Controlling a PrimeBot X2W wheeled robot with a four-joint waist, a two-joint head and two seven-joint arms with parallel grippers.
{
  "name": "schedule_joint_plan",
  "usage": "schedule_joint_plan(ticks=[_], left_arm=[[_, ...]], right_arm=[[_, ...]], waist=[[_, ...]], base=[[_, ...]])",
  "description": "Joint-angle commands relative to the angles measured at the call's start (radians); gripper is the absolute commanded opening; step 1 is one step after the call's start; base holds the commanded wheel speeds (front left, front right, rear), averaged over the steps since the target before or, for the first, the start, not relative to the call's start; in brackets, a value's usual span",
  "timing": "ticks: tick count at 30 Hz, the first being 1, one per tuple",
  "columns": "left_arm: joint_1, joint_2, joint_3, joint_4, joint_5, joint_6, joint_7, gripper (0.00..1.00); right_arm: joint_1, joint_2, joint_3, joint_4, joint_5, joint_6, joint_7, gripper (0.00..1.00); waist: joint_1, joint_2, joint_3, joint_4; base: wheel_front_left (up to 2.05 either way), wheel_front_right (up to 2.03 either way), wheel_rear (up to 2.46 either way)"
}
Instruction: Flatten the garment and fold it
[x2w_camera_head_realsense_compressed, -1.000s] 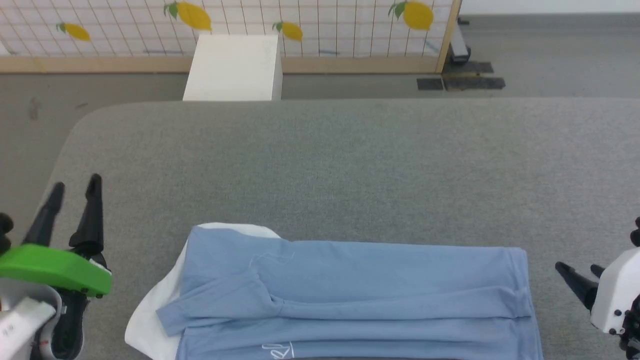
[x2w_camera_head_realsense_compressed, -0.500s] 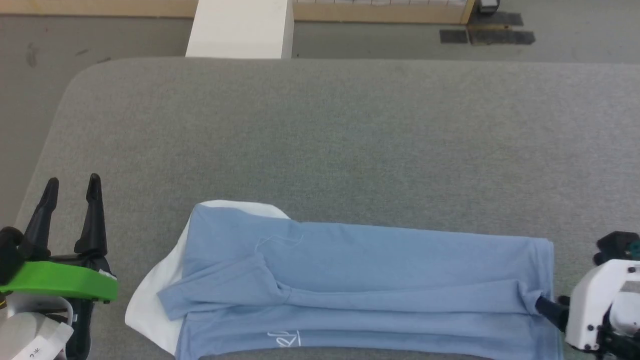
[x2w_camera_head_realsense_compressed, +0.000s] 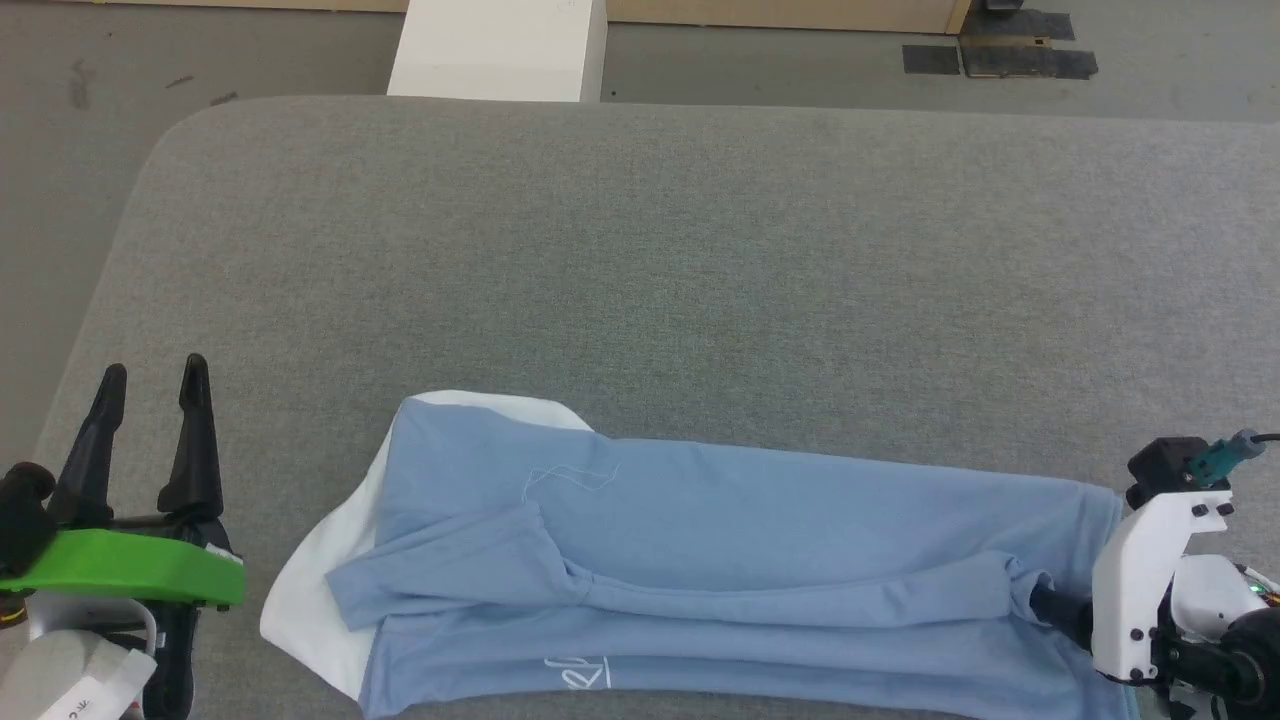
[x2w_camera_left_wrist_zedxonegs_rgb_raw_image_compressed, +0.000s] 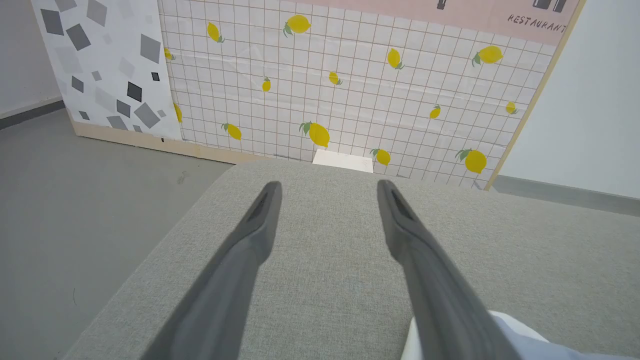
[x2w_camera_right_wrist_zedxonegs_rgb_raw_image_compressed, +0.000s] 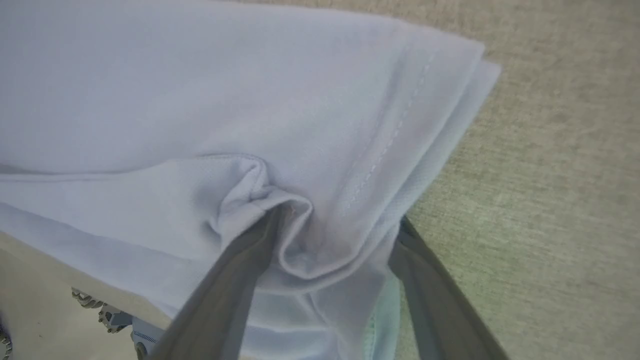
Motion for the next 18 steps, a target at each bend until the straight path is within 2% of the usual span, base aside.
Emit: schedule_joint_plan(ticks=[1,2,10,18], left_arm=[[-0.017,-0.007,0.007,-0.001,0.019,-0.006,-0.005,1.00],[-0.015,-0.010,0.006,0.003,0.018,-0.008,-0.005,1.00],[-0.015,-0.022,0.016,0.008,0.023,-0.015,-0.005,1.00],[-0.012,-0.023,0.015,0.010,0.030,-0.022,-0.005,1.00]], right_arm=[[0.015,0.027,0.024,0.037,-0.005,-0.001,0.022,0.31],[0.017,0.023,0.020,0.038,-0.011,-0.001,0.026,0.00],[0.022,0.025,-0.098,0.043,-0.069,-0.001,0.020,0.00],[0.021,0.007,-0.301,0.029,-0.171,-0.001,0.047,0.00]], waist=[[0.0000,0.0036,-0.003,0.001],[0.0000,0.0036,-0.004,0.002],[0.0000,0.0036,-0.007,0.004],[0.0000,0.0036,-0.007,0.001]], base=[[0.00,0.00,0.00],[0.00,0.00,0.00],[0.00,0.00,0.00],[0.00,0.00,0.00]])
